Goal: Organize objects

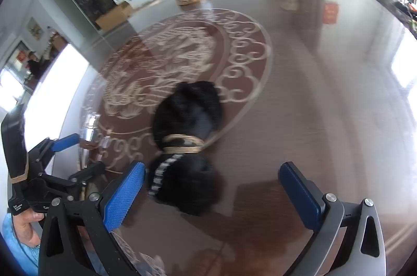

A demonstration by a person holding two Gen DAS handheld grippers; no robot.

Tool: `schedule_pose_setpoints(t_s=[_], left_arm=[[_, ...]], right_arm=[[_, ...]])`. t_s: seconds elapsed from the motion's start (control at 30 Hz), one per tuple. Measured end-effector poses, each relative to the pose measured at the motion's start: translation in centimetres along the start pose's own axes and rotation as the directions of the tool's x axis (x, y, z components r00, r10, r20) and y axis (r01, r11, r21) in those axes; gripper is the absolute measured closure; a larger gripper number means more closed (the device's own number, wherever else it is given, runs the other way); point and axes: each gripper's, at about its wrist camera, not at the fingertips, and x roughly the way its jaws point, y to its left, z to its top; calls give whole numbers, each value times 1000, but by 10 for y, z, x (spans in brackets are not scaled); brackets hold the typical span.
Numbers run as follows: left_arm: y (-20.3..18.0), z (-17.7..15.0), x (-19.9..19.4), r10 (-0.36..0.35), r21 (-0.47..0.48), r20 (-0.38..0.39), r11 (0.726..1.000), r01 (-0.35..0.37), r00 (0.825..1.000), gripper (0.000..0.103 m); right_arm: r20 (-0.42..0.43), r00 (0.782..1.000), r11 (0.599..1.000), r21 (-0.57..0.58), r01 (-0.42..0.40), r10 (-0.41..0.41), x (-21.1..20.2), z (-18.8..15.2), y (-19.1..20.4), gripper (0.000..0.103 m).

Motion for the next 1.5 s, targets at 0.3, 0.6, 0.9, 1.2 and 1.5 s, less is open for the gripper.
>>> schedule_pose_setpoints(t_s=[0.3, 0.6, 0.9, 1.2, 1.5], left_arm=[[-1, -5, -2, 29, -44, 54, 999, -26, 998, 0], [0, -5, -1, 34, -50, 56, 998, -31, 998, 0], [0, -4, 0, 35, -50, 56, 998, -32, 998, 0], [0, -4, 0, 36, -52, 56, 998, -33, 998, 0], [0, -4, 1, 36, -53, 57, 998, -33, 998, 0]], right_arm=[[126, 990, 988, -135, 80, -63, 7, -25, 44, 0], [148, 980, 969, -190, 158, -131, 16, -21, 57, 0], [151, 979, 969, -185, 161, -134, 18, -23, 56, 0], [151, 979, 970, -185, 161, -134, 18, -23, 56, 0], [151, 979, 970, -185, 161, -133, 17, -24, 56, 0]])
